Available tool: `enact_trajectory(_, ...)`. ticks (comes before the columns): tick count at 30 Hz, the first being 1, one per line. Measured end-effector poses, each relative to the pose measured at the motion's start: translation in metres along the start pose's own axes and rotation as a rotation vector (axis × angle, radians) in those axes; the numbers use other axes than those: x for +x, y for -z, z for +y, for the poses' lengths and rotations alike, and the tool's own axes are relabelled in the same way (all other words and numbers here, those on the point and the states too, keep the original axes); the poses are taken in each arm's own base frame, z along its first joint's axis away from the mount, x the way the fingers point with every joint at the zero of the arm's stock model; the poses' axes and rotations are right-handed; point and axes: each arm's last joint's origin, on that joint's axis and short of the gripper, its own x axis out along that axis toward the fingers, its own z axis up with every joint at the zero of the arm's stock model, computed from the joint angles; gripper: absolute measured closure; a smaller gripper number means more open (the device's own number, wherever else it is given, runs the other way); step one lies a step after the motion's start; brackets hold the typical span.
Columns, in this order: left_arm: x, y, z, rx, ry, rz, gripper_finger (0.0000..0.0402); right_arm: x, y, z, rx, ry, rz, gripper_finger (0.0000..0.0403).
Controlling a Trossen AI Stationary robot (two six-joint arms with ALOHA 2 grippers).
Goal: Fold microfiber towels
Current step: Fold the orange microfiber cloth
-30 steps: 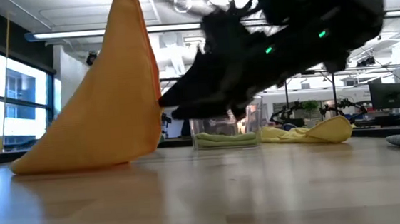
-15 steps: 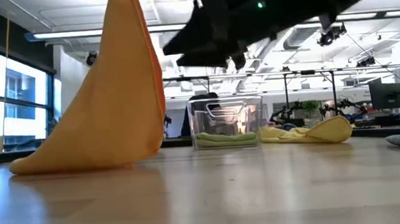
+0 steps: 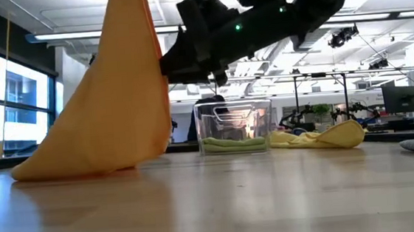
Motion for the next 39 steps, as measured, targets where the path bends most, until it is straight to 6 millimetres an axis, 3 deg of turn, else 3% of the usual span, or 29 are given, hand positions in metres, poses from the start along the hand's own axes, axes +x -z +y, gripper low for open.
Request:
enact_trajectory(5, -0.003, 0.0, 0.0, -0.002, 0.0, -0.009, 0.0401, 0.0, 0.002, -0.002, -0.007, 0.012, 0.022, 0.0375)
enact_trajectory(7, -0.006, 0.0, 0.002, -0.004, -0.004, -0.023, 0.0401, -0.002, 0.002, -0.001, -0.037, 0.045, 0.036, 0.0393)
enact_trajectory(12, -0.024, -0.002, 0.009, -0.02, 0.017, -0.064, 0.0401, -0.018, -0.009, 0.004, -0.065, 0.096, 0.09, 0.0371)
enact_trajectory(17, -0.038, -0.004, 0.02, -0.003, 0.033, -0.097, 0.0401, -0.045, -0.036, 0.008, -0.11, 0.133, 0.09, 0.0396)
enact_trajectory(26, -0.041, -0.006, 0.028, 0.135, 0.094, -0.069, 0.0401, -0.099, -0.081, 0.002, -0.194, 0.182, 0.059, 0.0401)
enact_trajectory(31, -0.038, -0.007, 0.032, 0.183, 0.1, -0.046, 0.0401, -0.119, -0.09, -0.001, -0.205, 0.183, 0.085, 0.0402)
enact_trajectory(39, -0.037, -0.007, 0.032, 0.202, 0.101, -0.047, 0.0401, -0.145, -0.095, 0.013, -0.212, 0.142, 0.093, 0.0402)
